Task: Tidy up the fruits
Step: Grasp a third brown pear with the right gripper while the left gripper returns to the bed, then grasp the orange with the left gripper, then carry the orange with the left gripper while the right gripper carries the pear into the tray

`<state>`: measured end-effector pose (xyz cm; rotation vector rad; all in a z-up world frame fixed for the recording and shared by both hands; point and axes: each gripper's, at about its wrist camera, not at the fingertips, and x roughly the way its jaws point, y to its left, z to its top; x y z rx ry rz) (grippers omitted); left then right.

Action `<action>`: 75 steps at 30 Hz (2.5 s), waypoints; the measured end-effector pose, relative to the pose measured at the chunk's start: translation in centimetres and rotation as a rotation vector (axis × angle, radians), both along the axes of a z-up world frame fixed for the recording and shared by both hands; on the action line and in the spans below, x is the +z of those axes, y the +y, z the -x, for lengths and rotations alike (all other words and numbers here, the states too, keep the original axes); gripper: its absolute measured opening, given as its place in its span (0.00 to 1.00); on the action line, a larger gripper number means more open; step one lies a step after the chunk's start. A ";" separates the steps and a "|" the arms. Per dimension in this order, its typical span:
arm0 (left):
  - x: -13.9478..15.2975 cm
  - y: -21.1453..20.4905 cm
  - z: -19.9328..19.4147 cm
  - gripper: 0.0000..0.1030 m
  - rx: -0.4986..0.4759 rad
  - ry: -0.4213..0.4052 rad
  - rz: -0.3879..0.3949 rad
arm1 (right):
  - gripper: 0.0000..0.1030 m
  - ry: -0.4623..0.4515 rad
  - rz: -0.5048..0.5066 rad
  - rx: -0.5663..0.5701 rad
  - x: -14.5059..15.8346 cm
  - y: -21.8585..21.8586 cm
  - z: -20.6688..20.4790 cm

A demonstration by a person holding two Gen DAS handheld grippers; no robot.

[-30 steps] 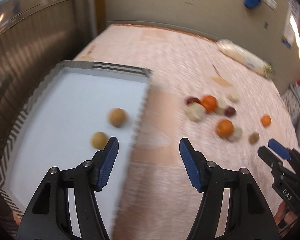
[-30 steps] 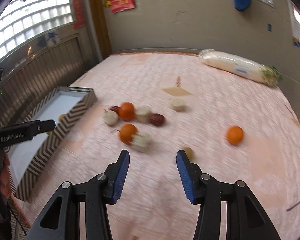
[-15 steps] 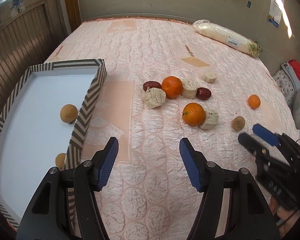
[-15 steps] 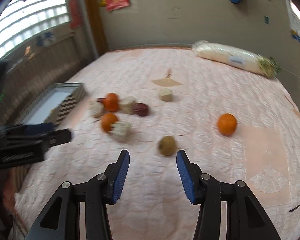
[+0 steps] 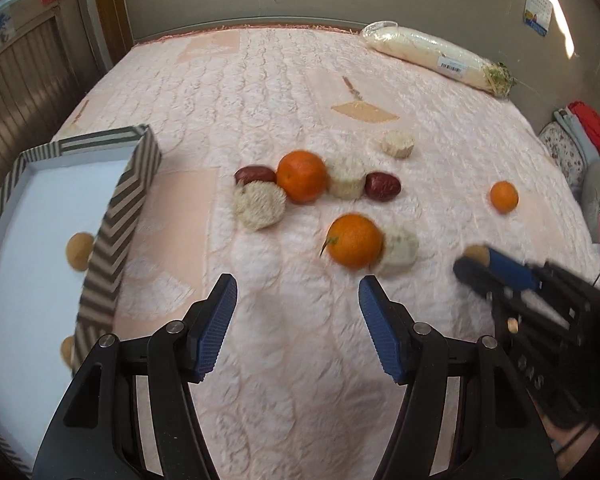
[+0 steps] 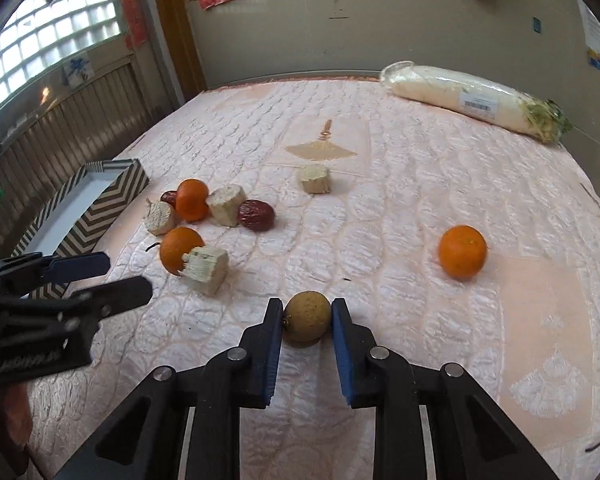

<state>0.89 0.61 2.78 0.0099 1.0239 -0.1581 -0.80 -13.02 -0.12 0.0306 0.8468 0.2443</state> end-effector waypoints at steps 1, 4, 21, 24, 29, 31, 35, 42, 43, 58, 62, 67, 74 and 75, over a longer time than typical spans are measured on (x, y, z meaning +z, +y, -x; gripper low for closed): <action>0.1 0.0 -0.3 0.62 0.004 0.000 0.005 | 0.23 0.002 -0.012 -0.001 0.0 -0.3 0.1; 0.4 -0.1 -1.1 0.62 0.019 0.001 0.044 | 0.23 0.004 -0.027 0.002 0.0 -0.8 0.5; 0.0 -1.8 -3.9 0.62 0.069 0.089 0.163 | 0.23 0.011 -0.061 0.018 -0.1 -1.4 0.7; -0.8 -4.0 -3.1 0.62 -0.025 0.130 0.122 | 0.23 0.011 -0.067 0.018 -0.1 -1.4 0.7; 1.2 -1.3 -3.0 0.62 0.043 0.085 0.191 | 0.23 0.013 -0.074 0.018 -0.1 -1.5 0.8; 1.8 -0.8 -3.0 0.62 0.056 0.063 0.169 | 0.23 0.012 -0.067 0.018 -0.1 -1.3 0.8; 1.7 -1.0 -3.1 0.62 0.050 0.067 0.139 | 0.23 0.011 -0.062 0.020 -0.1 -1.3 0.7; -0.2 -3.0 -3.9 0.62 0.033 0.097 0.099 | 0.23 0.013 -0.073 0.021 -0.1 -1.5 0.7; -0.4 -3.0 -4.1 0.62 0.035 0.100 0.106 | 0.23 0.013 -0.074 0.021 -0.1 -1.5 0.7; 0.5 -0.8 -2.3 0.30 0.037 0.064 0.128 | 0.23 0.000 -0.060 -0.001 0.2 -1.0 1.5; 1.4 0.1 -0.7 0.30 0.037 0.031 0.100 | 0.23 -0.011 -0.067 0.004 0.7 -0.5 2.1; 2.0 1.4 1.3 0.30 0.046 -0.004 0.071 | 0.23 -0.031 -0.070 0.013 1.6 0.5 2.9; 2.6 3.4 3.2 0.30 0.073 -0.048 0.031 | 0.23 -0.045 -0.070 0.043 2.5 2.6 3.8; 2.7 3.6 3.4 0.30 0.076 -0.053 0.027 | 0.23 -0.048 -0.067 0.052 2.6 3.1 3.9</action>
